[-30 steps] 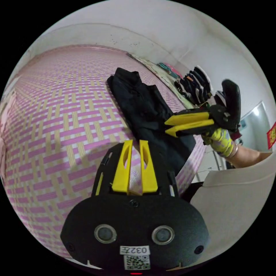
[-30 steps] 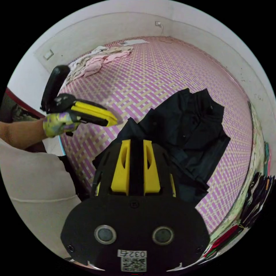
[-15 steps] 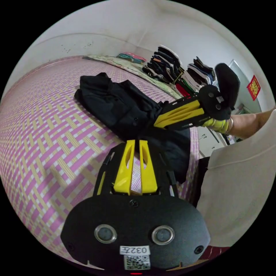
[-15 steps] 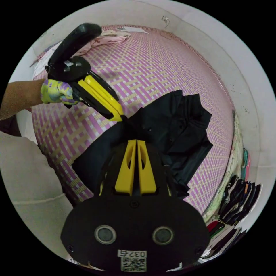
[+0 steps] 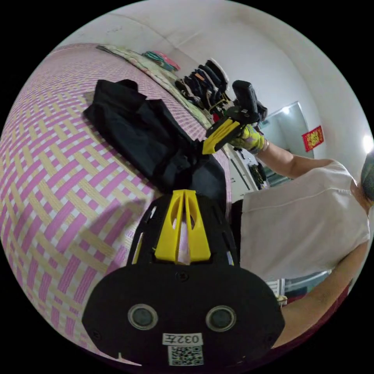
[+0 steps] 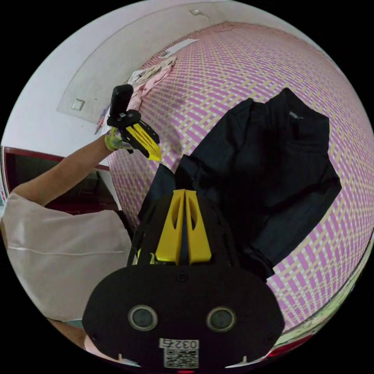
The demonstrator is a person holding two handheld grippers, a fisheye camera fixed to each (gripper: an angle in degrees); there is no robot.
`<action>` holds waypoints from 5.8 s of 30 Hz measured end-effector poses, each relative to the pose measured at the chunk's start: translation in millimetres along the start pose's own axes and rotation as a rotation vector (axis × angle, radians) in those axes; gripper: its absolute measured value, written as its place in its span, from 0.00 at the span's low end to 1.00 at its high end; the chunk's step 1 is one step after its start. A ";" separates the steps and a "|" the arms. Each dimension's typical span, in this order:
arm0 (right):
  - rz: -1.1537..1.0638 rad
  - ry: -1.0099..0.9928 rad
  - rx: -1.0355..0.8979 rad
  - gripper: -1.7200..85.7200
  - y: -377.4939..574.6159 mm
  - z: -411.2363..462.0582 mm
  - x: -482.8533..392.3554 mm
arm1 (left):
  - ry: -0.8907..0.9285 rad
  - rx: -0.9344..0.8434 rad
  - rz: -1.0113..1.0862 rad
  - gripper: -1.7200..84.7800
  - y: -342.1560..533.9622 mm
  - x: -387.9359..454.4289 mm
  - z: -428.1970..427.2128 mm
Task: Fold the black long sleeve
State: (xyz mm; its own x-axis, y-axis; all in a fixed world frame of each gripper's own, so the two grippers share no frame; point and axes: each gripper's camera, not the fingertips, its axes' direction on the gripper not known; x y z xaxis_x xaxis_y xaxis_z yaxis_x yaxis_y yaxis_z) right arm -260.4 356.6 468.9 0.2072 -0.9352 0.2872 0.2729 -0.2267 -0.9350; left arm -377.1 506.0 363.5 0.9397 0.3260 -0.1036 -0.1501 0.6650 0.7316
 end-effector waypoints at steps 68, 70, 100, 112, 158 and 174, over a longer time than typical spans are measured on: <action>0.440 -0.266 0.468 0.12 511.4 -50.5 243.0 | -0.268 0.231 -0.412 0.14 193.3 179.5 109.4; 0.422 -0.248 0.445 0.13 511.7 -46.8 237.2 | -0.279 0.176 -0.373 0.15 187.9 192.7 127.3; 0.237 -0.156 0.275 0.06 480.3 -109.3 200.9 | -0.159 0.054 -0.182 0.01 154.1 245.5 131.9; 0.175 -0.464 0.189 0.06 426.5 -211.2 272.6 | 0.185 -0.067 -0.245 0.01 55.8 148.6 44.2; 0.649 -0.649 0.766 0.08 348.6 -129.8 507.6 | 0.027 0.625 -0.674 0.07 102.9 -118.0 108.7; 0.487 -0.333 0.492 0.07 432.7 -71.7 370.3 | 0.000 0.356 -0.667 0.09 157.6 0.1 203.8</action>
State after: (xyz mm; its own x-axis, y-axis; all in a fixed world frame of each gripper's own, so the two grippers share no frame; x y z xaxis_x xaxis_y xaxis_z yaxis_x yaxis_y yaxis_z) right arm -133.0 -107.4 155.7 0.6617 -0.7496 -0.0127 0.4492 0.4100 -0.7938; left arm -338.0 473.8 616.1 0.7963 -0.0694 -0.6010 0.5591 0.4637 0.6873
